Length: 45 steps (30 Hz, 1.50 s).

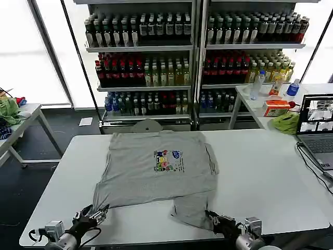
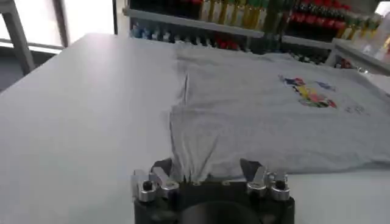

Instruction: Fold and organize the clothes.

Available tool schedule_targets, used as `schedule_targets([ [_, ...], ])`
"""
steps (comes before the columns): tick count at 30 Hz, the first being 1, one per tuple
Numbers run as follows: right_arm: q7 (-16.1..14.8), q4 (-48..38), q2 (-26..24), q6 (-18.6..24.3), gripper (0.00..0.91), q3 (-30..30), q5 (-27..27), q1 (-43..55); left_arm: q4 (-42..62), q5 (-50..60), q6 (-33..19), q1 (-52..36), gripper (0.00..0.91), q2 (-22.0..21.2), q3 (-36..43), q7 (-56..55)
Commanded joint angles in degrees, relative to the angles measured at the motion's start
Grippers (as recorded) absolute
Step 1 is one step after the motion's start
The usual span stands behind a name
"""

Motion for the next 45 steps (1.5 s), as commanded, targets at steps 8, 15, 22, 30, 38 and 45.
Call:
schedule_targets([
  [8, -0.2, -0.3, 0.0, 0.3, 0.0, -0.1, -0.1, -0.1, 2.6, 0.2, 0.1, 0.3, 0.01, -0.3, 0.1, -0.6],
  [15, -0.3, -0.3, -0.2, 0.2, 0.0, 0.2, -0.2, 0.2, 0.9, -0.1, -0.2, 1.4, 0.01, -1.3, -0.3, -0.7],
  [22, -3.1, -0.5, -2.1, 1.1, 0.0, 1.1, -0.5, 0.0, -0.7, -1.1, -0.2, 1.6, 0.01, -1.7, -0.2, -0.4],
  [30, -8.7, 0.0, -4.3, 3.0, 0.0, 2.9, -2.2, -0.6, -3.0, -2.4, -0.3, 1.9, 0.01, -2.1, -0.8, -0.2],
  [38, -8.6, 1.3, -3.6, 6.6, 0.0, 2.9, -3.8, -1.8, -4.8, -3.3, -1.1, 2.5, 0.01, -2.6, -1.6, -0.5],
  [45, -7.0, 3.0, -3.1, 9.8, 0.0, 2.7, -5.4, -2.4, -7.8, -3.6, -1.8, 3.4, 0.0, -2.5, -2.8, -0.6],
])
